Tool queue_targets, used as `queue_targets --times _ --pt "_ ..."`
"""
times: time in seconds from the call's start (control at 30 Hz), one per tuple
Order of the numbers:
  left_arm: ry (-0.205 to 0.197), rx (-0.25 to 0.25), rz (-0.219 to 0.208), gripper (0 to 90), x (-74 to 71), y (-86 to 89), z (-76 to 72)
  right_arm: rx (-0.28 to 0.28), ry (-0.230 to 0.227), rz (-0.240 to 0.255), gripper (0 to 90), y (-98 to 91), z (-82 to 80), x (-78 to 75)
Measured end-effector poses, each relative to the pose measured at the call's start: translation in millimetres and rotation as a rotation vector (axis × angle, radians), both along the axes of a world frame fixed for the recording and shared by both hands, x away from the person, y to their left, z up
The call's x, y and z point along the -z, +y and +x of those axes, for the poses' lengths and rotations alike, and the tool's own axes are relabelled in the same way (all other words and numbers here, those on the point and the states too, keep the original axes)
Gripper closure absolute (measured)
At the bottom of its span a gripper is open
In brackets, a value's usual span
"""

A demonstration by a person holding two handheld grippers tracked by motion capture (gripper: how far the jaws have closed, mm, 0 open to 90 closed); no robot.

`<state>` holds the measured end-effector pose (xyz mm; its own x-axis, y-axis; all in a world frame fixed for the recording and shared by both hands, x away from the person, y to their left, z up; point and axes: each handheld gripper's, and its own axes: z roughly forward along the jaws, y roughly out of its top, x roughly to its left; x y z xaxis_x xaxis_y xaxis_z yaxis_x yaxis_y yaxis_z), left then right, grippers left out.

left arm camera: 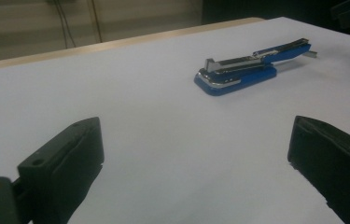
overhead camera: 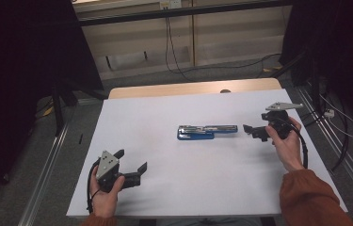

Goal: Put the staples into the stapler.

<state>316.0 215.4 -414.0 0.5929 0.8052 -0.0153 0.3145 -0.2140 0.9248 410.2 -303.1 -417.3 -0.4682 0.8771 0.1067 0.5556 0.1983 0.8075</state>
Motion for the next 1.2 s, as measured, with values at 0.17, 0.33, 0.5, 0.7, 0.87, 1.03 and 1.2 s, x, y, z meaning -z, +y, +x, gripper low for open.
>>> queue_targets --times 0.17,0.33,0.5,0.7,0.87,1.03,1.2 --pt "-0.01 0.007 -0.021 3.7 -1.7 0.0 -0.4 -0.038 0.07 -0.006 8.6 1.0 3.9 -3.8" --pt "-0.002 0.013 -0.017 3.7 -0.7 -0.5 1.2 -0.071 0.104 -0.004 8.2 3.1 16.5 -3.4" --pt "0.0 0.017 -0.018 3.7 -0.6 -0.9 1.8 -0.1 0.159 -0.013 6.3 4.9 29.7 -4.8" --pt "-0.004 0.003 -0.034 3.2 -0.8 -1.7 0.9 -0.105 0.16 -0.045 9.2 2.4 40.6 -10.4" --pt "0.005 -0.002 -0.045 3.1 0.1 -1.0 2.3 -0.092 0.185 -0.036 15.2 -1.7 49.7 -10.0" --pt "0.007 0.0 -0.044 3.1 0.3 -1.1 2.3 -0.09 0.219 -0.053 23.4 -1.5 59.0 -3.1" --pt "0.004 0.0 -0.038 3.1 0.2 -0.7 2.1 -0.103 0.233 -0.092 38.9 0.8 61.6 -2.8"
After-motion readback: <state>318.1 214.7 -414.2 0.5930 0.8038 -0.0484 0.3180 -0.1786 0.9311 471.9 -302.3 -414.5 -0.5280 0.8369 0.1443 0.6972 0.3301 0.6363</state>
